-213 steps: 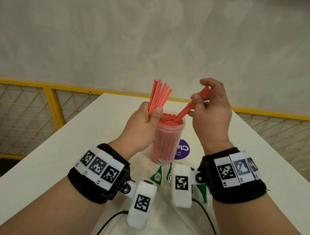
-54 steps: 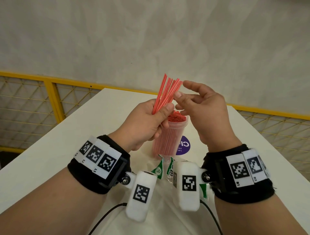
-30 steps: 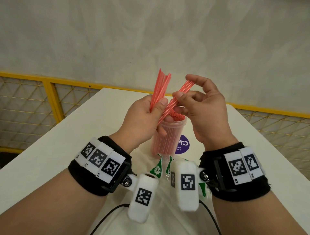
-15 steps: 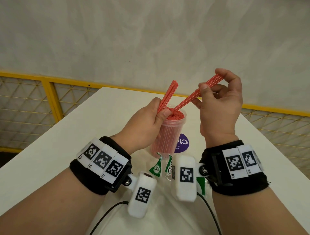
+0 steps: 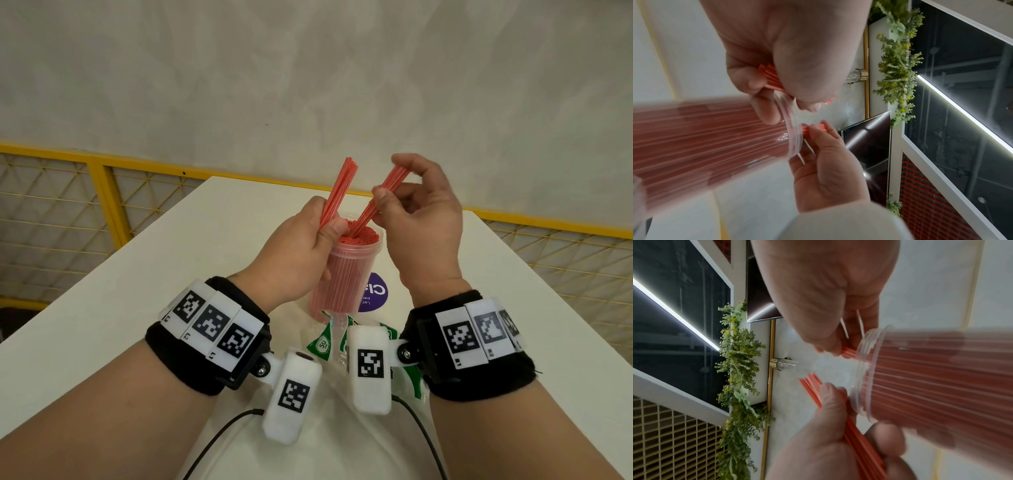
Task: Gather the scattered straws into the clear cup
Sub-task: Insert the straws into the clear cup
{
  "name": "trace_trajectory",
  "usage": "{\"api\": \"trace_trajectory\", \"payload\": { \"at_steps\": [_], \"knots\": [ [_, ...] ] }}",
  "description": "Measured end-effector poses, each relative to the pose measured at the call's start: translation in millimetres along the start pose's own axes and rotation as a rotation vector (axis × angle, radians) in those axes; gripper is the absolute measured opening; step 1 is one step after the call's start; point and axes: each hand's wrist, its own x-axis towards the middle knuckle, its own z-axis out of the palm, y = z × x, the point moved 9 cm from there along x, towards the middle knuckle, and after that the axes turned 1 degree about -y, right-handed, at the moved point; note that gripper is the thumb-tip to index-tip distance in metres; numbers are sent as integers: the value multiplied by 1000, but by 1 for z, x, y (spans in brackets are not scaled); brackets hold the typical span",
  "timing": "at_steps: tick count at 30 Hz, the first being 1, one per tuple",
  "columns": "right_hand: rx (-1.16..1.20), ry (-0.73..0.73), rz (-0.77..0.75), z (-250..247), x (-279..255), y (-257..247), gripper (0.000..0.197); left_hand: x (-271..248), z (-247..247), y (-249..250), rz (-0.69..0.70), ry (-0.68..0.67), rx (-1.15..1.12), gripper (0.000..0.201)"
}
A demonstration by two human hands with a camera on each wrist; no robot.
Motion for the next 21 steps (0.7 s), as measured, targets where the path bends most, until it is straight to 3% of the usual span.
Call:
{"api": "trace_trajectory", "payload": {
  "at_steps": [4, 7, 11, 16, 21],
  "knots": [
    [-323, -282, 70, 24, -6, 14, 17, 0, -12, -10, -76, 137, -120, 28],
    [-450, -470, 174, 31, -10, 30, 19, 1, -18, -15, -113, 188, -156, 29],
    [-304, -390, 233, 19, -2, 26, 17, 1, -19, -16, -149, 181, -197, 27],
    [-398, -548, 254, 29, -12, 28, 20, -1, -16, -17, -186, 174, -312, 19],
    [-295, -338, 169, 18, -4, 8, 24, -4, -13, -19, -263, 130, -575, 22]
  ]
}}
